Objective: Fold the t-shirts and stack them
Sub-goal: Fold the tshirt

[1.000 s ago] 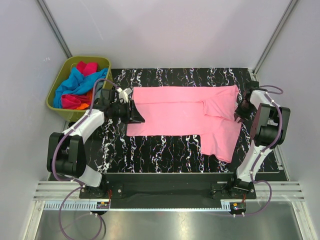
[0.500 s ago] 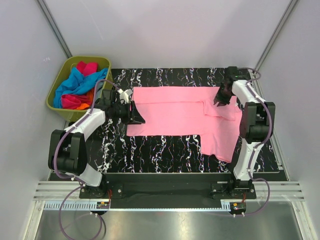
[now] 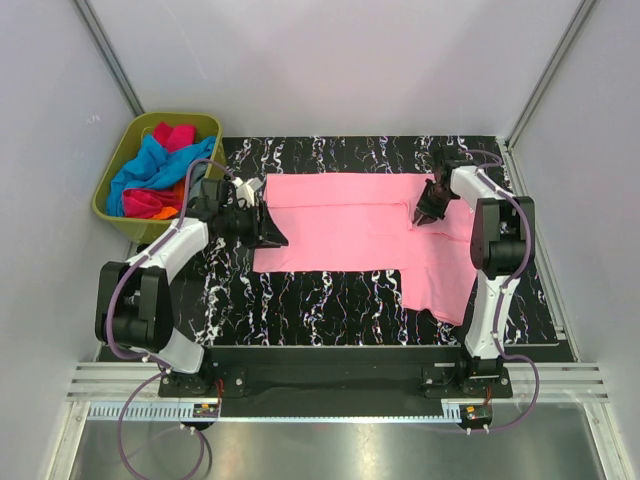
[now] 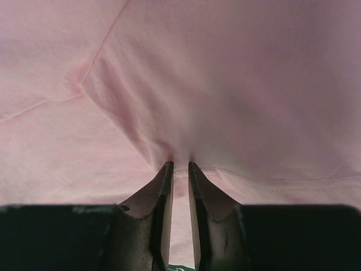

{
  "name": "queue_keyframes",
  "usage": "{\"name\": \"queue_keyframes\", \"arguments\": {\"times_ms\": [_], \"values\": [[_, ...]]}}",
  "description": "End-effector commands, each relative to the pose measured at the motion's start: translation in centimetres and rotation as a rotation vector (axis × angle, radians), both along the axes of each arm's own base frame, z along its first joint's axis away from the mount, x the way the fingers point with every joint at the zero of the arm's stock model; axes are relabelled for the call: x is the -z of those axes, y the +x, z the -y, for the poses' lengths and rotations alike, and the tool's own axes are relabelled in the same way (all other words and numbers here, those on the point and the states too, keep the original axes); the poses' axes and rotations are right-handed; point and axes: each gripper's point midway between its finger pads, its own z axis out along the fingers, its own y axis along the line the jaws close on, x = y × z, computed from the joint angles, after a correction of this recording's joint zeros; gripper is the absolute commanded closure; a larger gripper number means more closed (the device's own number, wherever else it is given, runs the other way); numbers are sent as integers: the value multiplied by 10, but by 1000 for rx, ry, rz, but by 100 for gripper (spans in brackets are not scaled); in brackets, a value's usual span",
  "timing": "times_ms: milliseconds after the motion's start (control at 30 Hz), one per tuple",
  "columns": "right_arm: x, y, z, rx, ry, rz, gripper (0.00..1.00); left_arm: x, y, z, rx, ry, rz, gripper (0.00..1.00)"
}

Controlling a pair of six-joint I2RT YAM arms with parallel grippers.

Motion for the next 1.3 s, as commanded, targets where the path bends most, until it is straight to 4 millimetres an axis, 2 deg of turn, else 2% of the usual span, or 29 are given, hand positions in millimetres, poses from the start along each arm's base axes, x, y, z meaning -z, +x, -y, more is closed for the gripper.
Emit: {"name": "queue_keyframes", "arguments": {"times_ms": [0,100,133,233,333,467,733,967,1033,1267], "values": [[10,-3,-6,-22,7,-11,77,-15,-3,-1,9,-22,53,56],[-2,-5,-3,-32,-10,11,77,-16,-3,-2,5,-20,58,56],[-10,-4,2,-37,-41,32,77,-16,-3,-3,4,-19,57,56],[-20,-5,11,-56,-90,48,77,-15,-3,-2,3,-21,52,56],[-30,1,11,-59,-93,72,77,-14,-3,-2,6,-24,47,56],[-26,2,3,-57,-78,61,77,-14,-3,-1,9,-32,38,56],[-7,-8,-27,-102,-57,17,77,-15,-7,0,14,-38,40,56],[7,-17,-32,-115,-48,-21,75,-14,-9,-1,20,-40,39,56],[2,-18,-29,-116,-60,-15,74,-16,-9,0,22,-47,40,56],[-42,-17,-2,-112,-145,74,73,-13,-10,-2,22,-44,39,55]]}}
